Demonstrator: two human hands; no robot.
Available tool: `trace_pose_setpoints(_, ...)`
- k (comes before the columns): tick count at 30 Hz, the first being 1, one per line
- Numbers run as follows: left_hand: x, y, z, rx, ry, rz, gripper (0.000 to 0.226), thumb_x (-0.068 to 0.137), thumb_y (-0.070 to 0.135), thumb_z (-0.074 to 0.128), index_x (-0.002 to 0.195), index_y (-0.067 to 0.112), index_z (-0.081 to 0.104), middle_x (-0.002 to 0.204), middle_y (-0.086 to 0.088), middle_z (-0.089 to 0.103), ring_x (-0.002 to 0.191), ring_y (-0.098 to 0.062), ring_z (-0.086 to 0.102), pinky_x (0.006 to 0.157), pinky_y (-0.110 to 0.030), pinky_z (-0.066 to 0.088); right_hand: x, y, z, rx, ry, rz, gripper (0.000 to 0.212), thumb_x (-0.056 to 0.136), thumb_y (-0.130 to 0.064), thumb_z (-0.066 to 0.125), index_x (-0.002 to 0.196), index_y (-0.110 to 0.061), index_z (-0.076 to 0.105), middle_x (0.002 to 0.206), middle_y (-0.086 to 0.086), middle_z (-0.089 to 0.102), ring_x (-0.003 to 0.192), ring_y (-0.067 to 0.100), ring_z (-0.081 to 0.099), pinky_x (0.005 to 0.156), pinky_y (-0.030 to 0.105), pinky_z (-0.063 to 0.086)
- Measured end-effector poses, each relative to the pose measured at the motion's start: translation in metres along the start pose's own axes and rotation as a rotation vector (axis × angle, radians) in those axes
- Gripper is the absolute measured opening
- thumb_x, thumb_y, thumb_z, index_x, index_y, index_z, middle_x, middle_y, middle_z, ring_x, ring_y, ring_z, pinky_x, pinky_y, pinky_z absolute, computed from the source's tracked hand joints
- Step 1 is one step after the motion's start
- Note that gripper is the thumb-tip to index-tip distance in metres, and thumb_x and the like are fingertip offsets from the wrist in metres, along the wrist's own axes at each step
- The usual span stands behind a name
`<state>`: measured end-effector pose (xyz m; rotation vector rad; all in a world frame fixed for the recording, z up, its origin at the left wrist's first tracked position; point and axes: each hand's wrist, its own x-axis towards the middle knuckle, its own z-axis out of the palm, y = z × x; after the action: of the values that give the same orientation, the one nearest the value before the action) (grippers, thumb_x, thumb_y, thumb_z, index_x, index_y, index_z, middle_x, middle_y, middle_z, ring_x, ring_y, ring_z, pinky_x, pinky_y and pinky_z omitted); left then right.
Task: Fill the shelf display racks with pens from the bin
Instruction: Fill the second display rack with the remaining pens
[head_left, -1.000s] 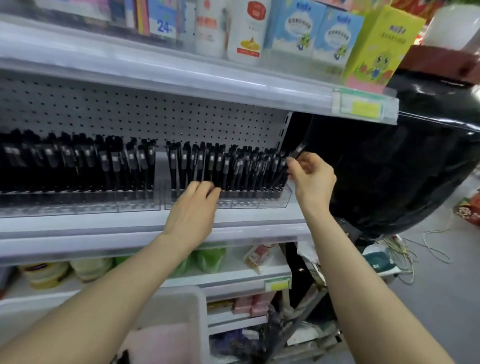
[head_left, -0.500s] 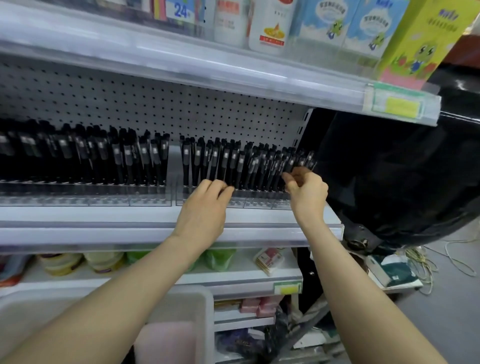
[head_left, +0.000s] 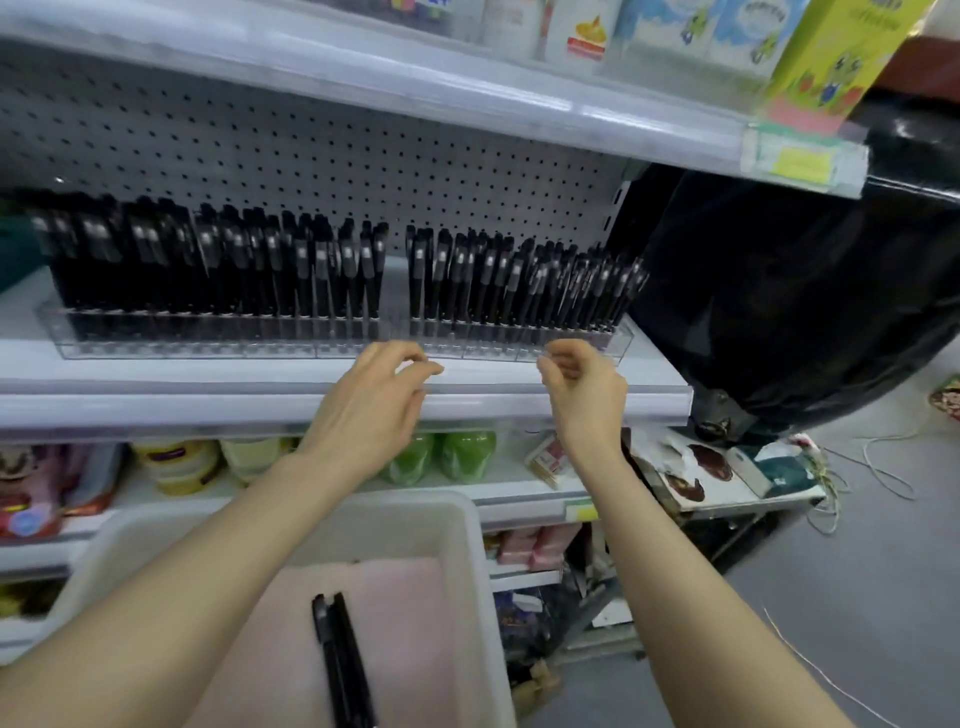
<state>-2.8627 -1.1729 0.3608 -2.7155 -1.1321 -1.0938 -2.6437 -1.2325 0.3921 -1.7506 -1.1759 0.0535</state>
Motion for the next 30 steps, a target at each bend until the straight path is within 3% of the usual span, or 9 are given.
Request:
trace_pose_setpoints(4,-0.058,-0.026,-0.009,0.02,-0.003,-0.032,0.031,0.085,0.006,0.066,0.115,0.011,0.068,0.113,-0.005,0.059,0.102,-0.028,0.053,0.082,-0.042,0.051,-0.06,-0.019,0.03,0.033,-0.095,-0.019,0.011,0.091,-0.017,0.066,0.101,-0.015,0.07,0.084,-0.007,0.068,0.083,0.008,0.064,0.078,0.018,0.048)
trace_pose_setpoints(9,-0.128,-0.05,-0.013,0.08,-0.053,-0.097,0.034,0.083,0.008,0.068,0.117,0.013,0.068,0.113,-0.008,0.061,0.099,-0.031,0.056,0.083,-0.04,0.049,-0.129,-0.035,0.06,0.005,-0.258,0.001,0.009,0.088,-0.015,0.067,0.096,-0.014,0.072,0.084,-0.002,0.072,0.078,0.011,0.065,0.073,0.017,0.044)
trace_pose_setpoints(14,-0.165,-0.058,-0.007,0.138,-0.139,-0.117,0.05,0.082,0.022,0.054,0.131,0.012,0.058,0.118,-0.011,0.059,0.106,-0.035,0.053,0.099,-0.047,0.04,-0.179,-0.027,0.081,-0.161,-0.621,0.202,0.005,0.081,-0.019,0.072,0.077,-0.017,0.069,0.068,-0.005,0.063,0.07,0.015,0.061,0.068,0.026,0.046)
trace_pose_setpoints(18,-0.168,-0.054,-0.005,0.139,-0.097,-0.102,0.054,0.079,0.019,0.054,0.132,0.01,0.055,0.116,-0.013,0.058,0.107,-0.034,0.05,0.106,-0.049,0.032,-0.204,-0.016,0.091,-0.376,-0.852,0.261,0.023,0.07,-0.034,0.083,0.073,-0.022,0.064,0.082,-0.002,0.069,0.075,0.012,0.059,0.068,0.023,0.044)
trace_pose_setpoints(25,-0.168,-0.053,0.001,0.149,-0.082,-0.132,0.058,0.076,0.011,0.067,0.132,0.012,0.055,0.117,-0.013,0.057,0.109,-0.034,0.047,0.109,-0.05,0.029,-0.209,-0.011,0.092,-0.402,-0.86,0.259,0.023,0.067,-0.03,0.085,0.077,-0.018,0.069,0.086,0.0,0.07,0.077,0.012,0.057,0.066,0.02,0.038)
trace_pose_setpoints(30,-0.168,-0.049,0.001,0.146,-0.038,-0.147,0.058,0.074,0.008,0.07,0.13,0.013,0.058,0.115,-0.013,0.058,0.109,-0.031,0.044,0.109,-0.048,0.029,-0.209,-0.012,0.095,-0.45,-0.915,0.237,0.018,0.073,-0.026,0.08,0.085,-0.014,0.073,0.091,0.004,0.072,0.085,0.019,0.065,0.073,0.025,0.05)
